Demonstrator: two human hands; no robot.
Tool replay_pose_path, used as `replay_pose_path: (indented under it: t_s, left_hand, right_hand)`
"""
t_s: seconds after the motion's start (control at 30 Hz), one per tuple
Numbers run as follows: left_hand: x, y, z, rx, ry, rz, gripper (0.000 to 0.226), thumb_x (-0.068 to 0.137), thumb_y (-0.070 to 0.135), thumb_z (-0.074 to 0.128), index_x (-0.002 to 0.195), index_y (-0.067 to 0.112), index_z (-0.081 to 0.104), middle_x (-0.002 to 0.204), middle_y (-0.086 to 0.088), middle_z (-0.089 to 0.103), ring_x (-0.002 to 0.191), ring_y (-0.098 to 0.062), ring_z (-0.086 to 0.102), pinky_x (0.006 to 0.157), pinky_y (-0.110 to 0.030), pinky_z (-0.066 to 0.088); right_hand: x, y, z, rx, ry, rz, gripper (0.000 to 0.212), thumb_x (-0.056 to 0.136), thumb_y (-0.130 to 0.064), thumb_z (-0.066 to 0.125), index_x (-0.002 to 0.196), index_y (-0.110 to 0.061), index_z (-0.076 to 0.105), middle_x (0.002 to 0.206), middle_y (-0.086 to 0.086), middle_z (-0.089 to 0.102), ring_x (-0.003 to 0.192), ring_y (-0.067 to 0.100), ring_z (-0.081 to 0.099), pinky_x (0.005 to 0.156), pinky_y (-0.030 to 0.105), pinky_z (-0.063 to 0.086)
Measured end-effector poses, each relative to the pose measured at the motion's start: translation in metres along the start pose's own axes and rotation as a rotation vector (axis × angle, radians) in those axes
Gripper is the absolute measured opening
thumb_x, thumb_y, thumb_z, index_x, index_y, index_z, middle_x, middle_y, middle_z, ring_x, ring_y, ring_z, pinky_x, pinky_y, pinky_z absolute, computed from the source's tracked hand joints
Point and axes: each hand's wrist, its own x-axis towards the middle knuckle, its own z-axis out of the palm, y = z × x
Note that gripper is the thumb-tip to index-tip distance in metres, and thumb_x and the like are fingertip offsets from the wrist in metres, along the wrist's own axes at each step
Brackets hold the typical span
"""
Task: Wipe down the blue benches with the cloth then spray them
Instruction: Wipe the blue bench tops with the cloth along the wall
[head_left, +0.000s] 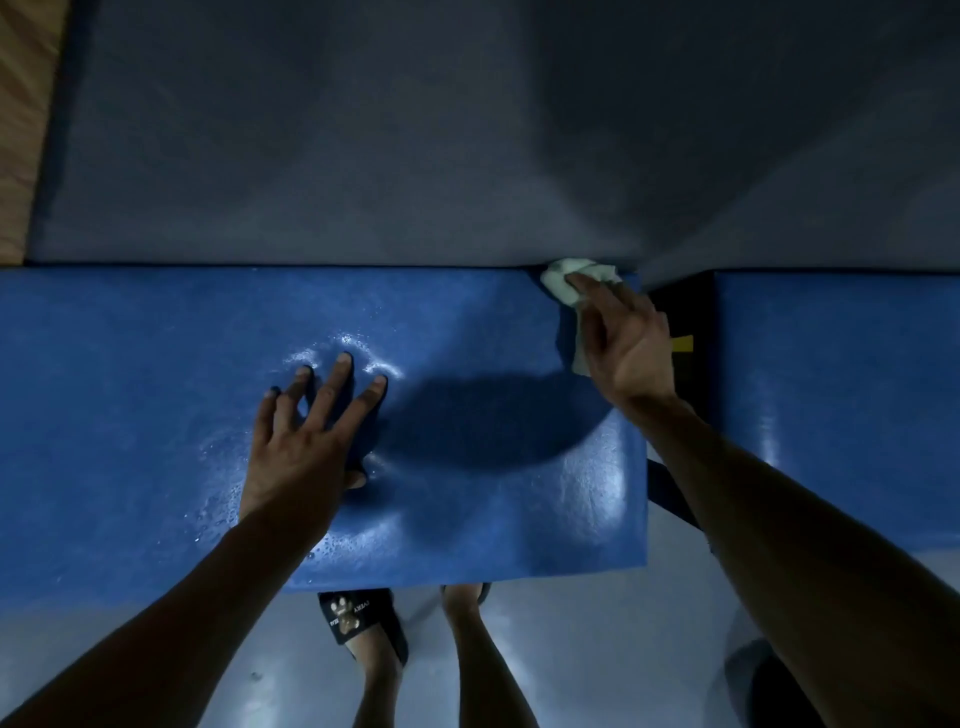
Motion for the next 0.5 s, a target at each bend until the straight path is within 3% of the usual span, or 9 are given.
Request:
replay_pose_path:
  t_s: [0.07, 0.13, 0.2, 0.23, 0.3, 0.4, 0.5]
  left_hand:
    - [-0.001, 0.0, 0.001, 0.001, 0.009, 0.007, 0.126, 0.051, 0.035, 0.095, 0.155, 0.037, 0.022, 0.165, -0.002, 0.02, 0.143, -0.044, 0.029, 0.114, -0.06, 0.026]
    - [-0.001, 0.001, 0.0, -0.01, 0.015, 0.005, 0.127, 0.051, 0.035, 0.095, 0.154, 0.037, 0.022, 0.164, -0.002, 0.021, 0.143, -0.044, 0.029, 0.114, -0.06, 0.026]
    - [-0.002, 0.002, -0.001, -0.015, 0.013, -0.004, 0.126, 0.051, 0.034, 0.096, 0.154, 0.037, 0.024, 0.164, -0.002, 0.022, 0.143, -0.044, 0.029, 0.114, -0.06, 0.026]
    - [-0.002, 0.002, -0.001, -0.017, 0.012, -0.008, 0.125, 0.051, 0.033, 0.095, 0.154, 0.037, 0.025, 0.164, -0.002, 0.022, 0.143, -0.044, 0.029, 0.114, -0.06, 0.026]
    - [-0.003, 0.002, -0.001, -0.014, 0.005, -0.012, 0.125, 0.051, 0.033, 0.095, 0.154, 0.037, 0.026, 0.164, -0.003, 0.023, 0.143, -0.044, 0.029, 0.114, -0.06, 0.027]
    - [-0.002, 0.003, -0.003, -0.008, -0.021, -0.026, 0.126, 0.053, 0.035, 0.095, 0.155, 0.037, 0.022, 0.165, -0.002, 0.02, 0.144, -0.043, 0.027, 0.115, -0.059, 0.026]
    - [-0.002, 0.005, -0.003, -0.001, -0.039, -0.036, 0.127, 0.055, 0.037, 0.093, 0.155, 0.039, 0.015, 0.166, -0.001, 0.015, 0.146, -0.042, 0.023, 0.116, -0.058, 0.024]
  right_hand:
    - [-0.005, -0.008, 0.004, 0.079, 0.054, 0.075, 0.038, 0.099, -0.024, 0.043, 0.133, -0.024, 0.061, 0.126, 0.004, 0.066, 0.099, 0.034, 0.062, 0.081, 0.044, 0.051]
    - [-0.013, -0.015, 0.007, 0.207, 0.161, 0.194, 0.039, 0.099, -0.02, 0.044, 0.134, -0.019, 0.061, 0.131, 0.006, 0.064, 0.109, 0.031, 0.062, 0.094, 0.04, 0.05]
    - [-0.022, -0.018, 0.004, 0.363, 0.247, 0.335, 0.039, 0.1, -0.012, 0.045, 0.136, -0.012, 0.059, 0.136, 0.007, 0.062, 0.12, 0.015, 0.059, 0.105, 0.021, 0.044]
    - [-0.029, -0.02, 0.0, 0.396, 0.244, 0.401, 0.039, 0.1, -0.01, 0.046, 0.137, -0.011, 0.058, 0.135, 0.007, 0.063, 0.117, 0.009, 0.058, 0.101, 0.011, 0.041]
    - [-0.047, -0.024, -0.006, 0.362, 0.198, 0.45, 0.038, 0.101, -0.011, 0.049, 0.138, -0.011, 0.057, 0.13, 0.011, 0.066, 0.111, 0.014, 0.062, 0.091, 0.003, 0.035]
    - [-0.048, -0.021, -0.011, 0.358, 0.137, 0.495, 0.041, 0.103, -0.017, 0.049, 0.143, -0.015, 0.053, 0.13, 0.015, 0.065, 0.115, 0.03, 0.062, 0.091, 0.017, 0.04]
    - [-0.005, -0.007, -0.007, 0.272, 0.071, 0.699, 0.039, 0.104, -0.023, 0.043, 0.14, -0.011, 0.053, 0.128, 0.02, 0.064, 0.116, 0.038, 0.059, 0.09, 0.033, 0.037]
